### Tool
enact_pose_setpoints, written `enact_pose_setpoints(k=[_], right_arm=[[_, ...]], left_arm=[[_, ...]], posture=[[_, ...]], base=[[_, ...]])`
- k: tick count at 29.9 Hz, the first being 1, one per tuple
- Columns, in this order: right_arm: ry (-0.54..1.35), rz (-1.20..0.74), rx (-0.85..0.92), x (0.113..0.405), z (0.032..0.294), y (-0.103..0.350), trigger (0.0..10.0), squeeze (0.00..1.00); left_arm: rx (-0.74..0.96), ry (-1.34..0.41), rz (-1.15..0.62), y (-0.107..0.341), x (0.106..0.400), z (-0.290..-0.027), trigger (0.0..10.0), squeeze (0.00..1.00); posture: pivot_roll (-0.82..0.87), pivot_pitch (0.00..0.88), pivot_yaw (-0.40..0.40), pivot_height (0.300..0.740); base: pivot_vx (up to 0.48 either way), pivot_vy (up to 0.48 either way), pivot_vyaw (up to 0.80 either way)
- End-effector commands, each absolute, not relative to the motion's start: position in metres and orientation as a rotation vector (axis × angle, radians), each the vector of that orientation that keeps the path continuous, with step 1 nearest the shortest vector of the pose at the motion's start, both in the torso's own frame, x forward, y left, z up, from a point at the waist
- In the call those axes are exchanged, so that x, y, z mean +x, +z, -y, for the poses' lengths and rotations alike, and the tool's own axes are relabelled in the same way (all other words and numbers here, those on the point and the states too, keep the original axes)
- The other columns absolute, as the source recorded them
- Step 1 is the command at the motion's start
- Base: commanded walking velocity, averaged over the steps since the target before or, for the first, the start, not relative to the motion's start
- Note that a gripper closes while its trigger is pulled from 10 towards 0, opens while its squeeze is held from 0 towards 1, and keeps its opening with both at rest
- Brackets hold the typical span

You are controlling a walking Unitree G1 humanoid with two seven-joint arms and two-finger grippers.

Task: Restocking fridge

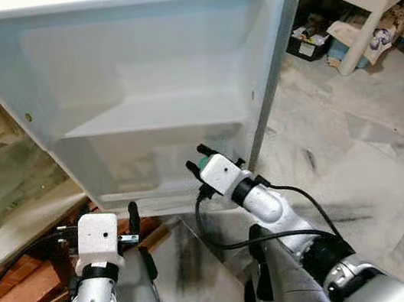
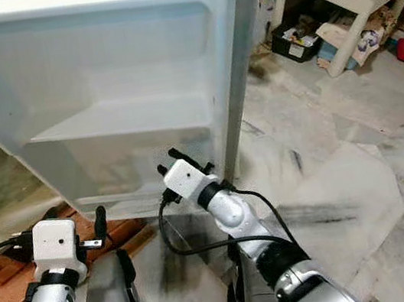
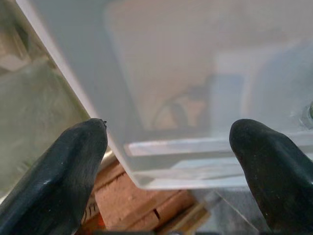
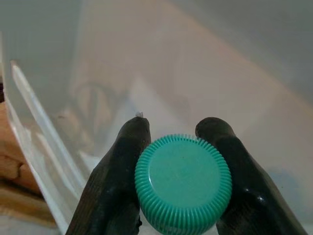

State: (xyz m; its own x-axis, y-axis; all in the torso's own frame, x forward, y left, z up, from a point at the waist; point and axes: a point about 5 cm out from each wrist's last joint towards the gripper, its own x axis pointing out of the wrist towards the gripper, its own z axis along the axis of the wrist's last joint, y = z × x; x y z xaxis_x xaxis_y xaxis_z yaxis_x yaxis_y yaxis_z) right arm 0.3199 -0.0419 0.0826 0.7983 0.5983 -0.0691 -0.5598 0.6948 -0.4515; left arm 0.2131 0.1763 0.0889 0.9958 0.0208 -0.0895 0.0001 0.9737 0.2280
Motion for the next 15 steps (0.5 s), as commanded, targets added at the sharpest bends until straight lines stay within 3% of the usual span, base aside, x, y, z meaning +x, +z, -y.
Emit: enact_pose_setpoints(k=[1,3,4,15], right_arm=[[0.662,-0.038,-0.495,0.314,0.048,0.060,10.0,0.00],[0.655,-0.050,-0.486,0.315,0.049,0.060,10.0,0.02],[0.639,-0.057,-0.490,0.317,0.052,0.060,10.0,0.99],[0.509,-0.031,-0.451,0.336,0.074,0.076,10.0,1.00]], left_arm=[[0.233,0.019,-0.100,0.089,0.210,-0.176,10.0,0.00],[0.233,0.019,-0.103,0.088,0.209,-0.176,10.0,0.00],[0.232,0.020,-0.105,0.088,0.209,-0.175,10.0,0.00],[0.237,0.019,-0.127,0.083,0.209,-0.176,10.0,0.00]], posture=[[0.16,0.218,-0.075,0.537],[0.16,0.219,-0.077,0.537],[0.16,0.219,-0.078,0.537],[0.16,0.190,-0.074,0.537]], base=[[0.000,0.000,0.00],[0.000,0.000,0.00],[0.000,0.000,0.00],[0.000,0.000,0.00]])
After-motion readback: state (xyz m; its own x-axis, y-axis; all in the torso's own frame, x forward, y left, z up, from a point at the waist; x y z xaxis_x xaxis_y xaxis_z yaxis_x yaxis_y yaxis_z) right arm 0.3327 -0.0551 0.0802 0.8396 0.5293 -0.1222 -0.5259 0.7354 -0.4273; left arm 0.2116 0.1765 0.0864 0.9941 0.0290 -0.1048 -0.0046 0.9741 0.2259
